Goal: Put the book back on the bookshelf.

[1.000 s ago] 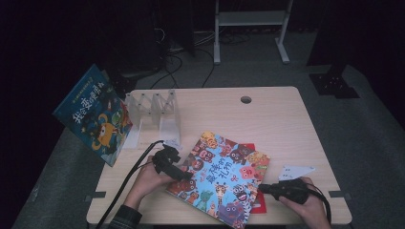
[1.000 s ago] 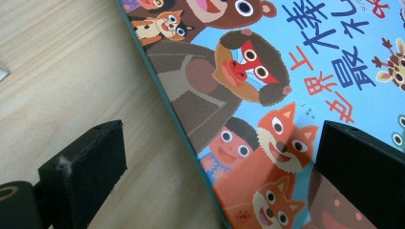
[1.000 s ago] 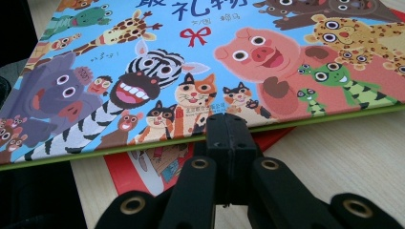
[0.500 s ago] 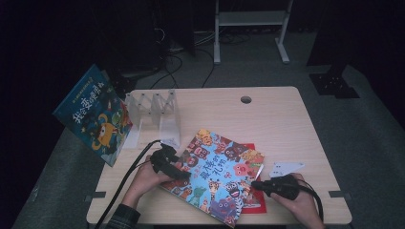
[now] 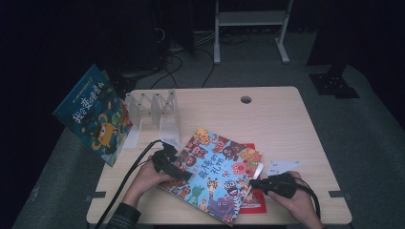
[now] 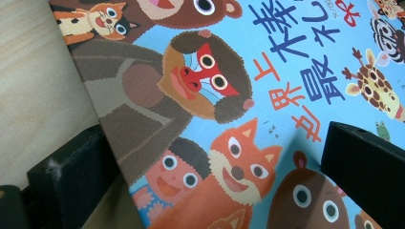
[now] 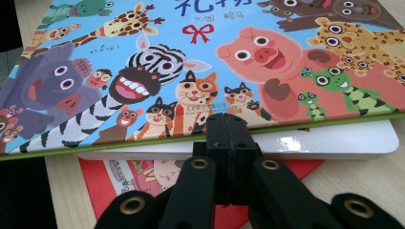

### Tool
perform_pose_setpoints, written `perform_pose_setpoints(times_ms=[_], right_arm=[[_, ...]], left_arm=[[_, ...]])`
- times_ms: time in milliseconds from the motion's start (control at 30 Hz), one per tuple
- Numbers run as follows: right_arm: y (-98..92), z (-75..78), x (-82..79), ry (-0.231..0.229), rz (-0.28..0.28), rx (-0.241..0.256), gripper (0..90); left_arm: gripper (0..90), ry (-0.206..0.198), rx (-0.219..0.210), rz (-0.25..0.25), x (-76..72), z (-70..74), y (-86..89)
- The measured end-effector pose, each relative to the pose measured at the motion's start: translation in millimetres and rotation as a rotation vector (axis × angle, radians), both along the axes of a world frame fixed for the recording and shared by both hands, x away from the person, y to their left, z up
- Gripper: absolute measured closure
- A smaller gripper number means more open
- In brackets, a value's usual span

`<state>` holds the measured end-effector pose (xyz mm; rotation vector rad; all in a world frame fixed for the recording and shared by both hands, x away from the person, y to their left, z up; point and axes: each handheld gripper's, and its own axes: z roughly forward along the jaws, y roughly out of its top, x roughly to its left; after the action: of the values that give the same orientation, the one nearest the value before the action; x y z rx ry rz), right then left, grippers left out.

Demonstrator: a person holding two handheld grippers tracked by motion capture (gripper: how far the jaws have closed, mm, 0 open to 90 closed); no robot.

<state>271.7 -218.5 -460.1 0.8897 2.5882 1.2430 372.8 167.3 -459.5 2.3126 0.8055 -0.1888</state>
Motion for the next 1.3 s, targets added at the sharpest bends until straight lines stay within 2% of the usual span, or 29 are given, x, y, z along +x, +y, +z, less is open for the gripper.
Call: perform_pose_setpoints(times_ms=[567, 633, 800, 967, 1067, 1167, 1300], right_arm=[[8.5, 1.8, 3.2, 0.005, 0.002, 0.011, 88.9], [7.7, 0.8, 3.7, 0.009, 0.000, 0.021, 89.0], [6.9, -1.4, 2.7, 0.017, -0.008, 0.024, 89.1], [9.1, -0.1, 1.5, 0.006, -0.013, 0.004, 89.1], [9.4, 0.0, 1.2, 0.003, -0.014, 0.001, 89.1], [10.2, -0.1, 1.5, 0.002, -0.013, 0.001, 89.1], [13.4, -0.1, 2.2, 0.000, -0.011, 0.001, 89.1]], left_arm=[[0.0, 0.006, 0.000, 0.001, 4.9, -0.1, 5.8], [0.0, 0.024, -0.014, 0.002, 6.1, -2.1, 5.4], [0.0, 0.040, -0.009, 0.008, 7.6, -0.6, 3.2], [0.0, 0.070, -0.048, 0.030, 9.6, 1.5, 5.0], [0.0, 0.059, -0.063, 0.033, 9.4, 5.3, 5.8], [0.0, 0.036, -0.089, 0.034, 10.7, 16.1, 7.6], [0.0, 0.011, -0.066, 0.015, 13.8, 30.3, 6.4]])
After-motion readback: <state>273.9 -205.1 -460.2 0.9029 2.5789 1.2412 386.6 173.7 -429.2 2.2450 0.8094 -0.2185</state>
